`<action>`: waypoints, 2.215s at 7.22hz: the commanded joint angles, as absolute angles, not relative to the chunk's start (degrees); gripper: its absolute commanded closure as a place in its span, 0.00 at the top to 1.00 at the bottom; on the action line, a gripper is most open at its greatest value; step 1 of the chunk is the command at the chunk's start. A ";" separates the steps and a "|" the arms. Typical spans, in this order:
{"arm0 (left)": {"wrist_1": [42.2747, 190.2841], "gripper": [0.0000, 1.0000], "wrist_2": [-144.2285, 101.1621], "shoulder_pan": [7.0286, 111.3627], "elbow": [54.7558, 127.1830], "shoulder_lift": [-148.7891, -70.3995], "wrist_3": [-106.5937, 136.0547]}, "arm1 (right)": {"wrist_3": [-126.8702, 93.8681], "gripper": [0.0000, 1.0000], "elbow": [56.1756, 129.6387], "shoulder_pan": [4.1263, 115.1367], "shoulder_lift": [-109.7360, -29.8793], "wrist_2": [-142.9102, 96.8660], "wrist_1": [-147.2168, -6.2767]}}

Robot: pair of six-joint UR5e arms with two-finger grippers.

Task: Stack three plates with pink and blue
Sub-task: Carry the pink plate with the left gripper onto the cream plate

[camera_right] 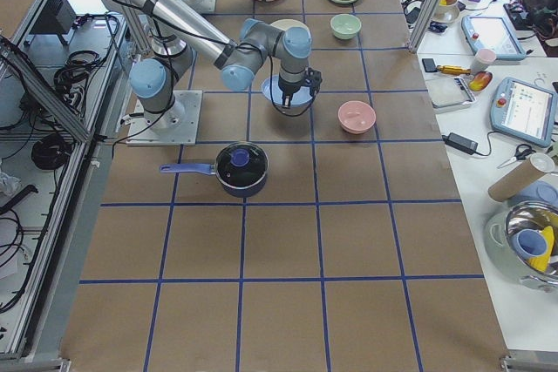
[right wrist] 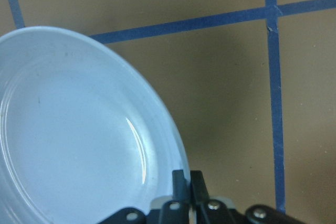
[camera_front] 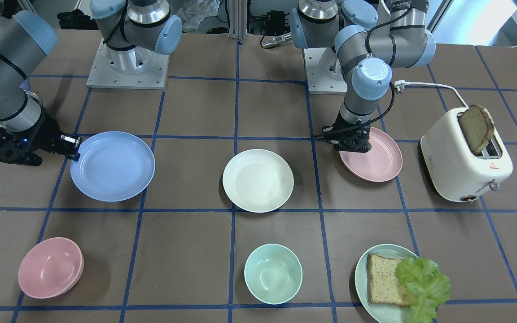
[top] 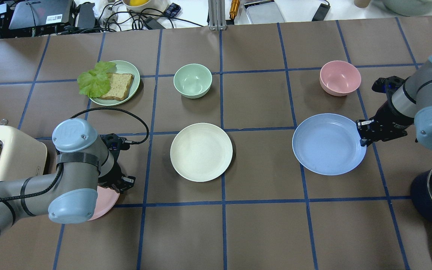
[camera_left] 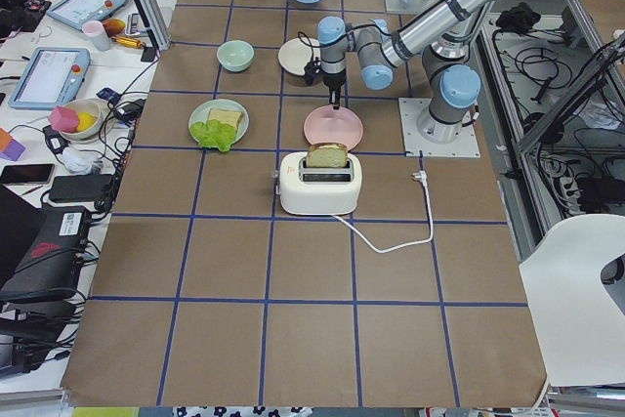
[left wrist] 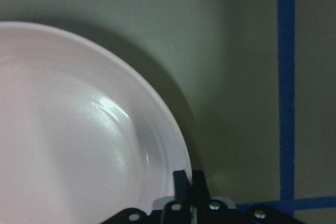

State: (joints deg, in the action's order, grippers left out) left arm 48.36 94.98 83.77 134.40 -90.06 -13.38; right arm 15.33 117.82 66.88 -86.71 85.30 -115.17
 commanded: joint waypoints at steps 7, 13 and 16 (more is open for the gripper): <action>54.76 0.00 92.11 114.32 113.48 -96.58 13.09 | 14.94 0.00 117.16 66.88 -86.66 84.02 -113.91; 54.41 0.00 89.47 118.92 107.05 -105.98 15.38 | 14.85 0.00 117.16 66.88 -86.66 84.02 -113.91; 54.23 0.99 89.39 118.83 105.48 -106.18 17.04 | 14.85 0.00 117.07 66.97 -86.75 84.02 -113.82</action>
State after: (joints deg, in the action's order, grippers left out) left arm 54.21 89.51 119.06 106.56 -106.38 16.22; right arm 14.85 117.14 66.94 -86.69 84.03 -113.87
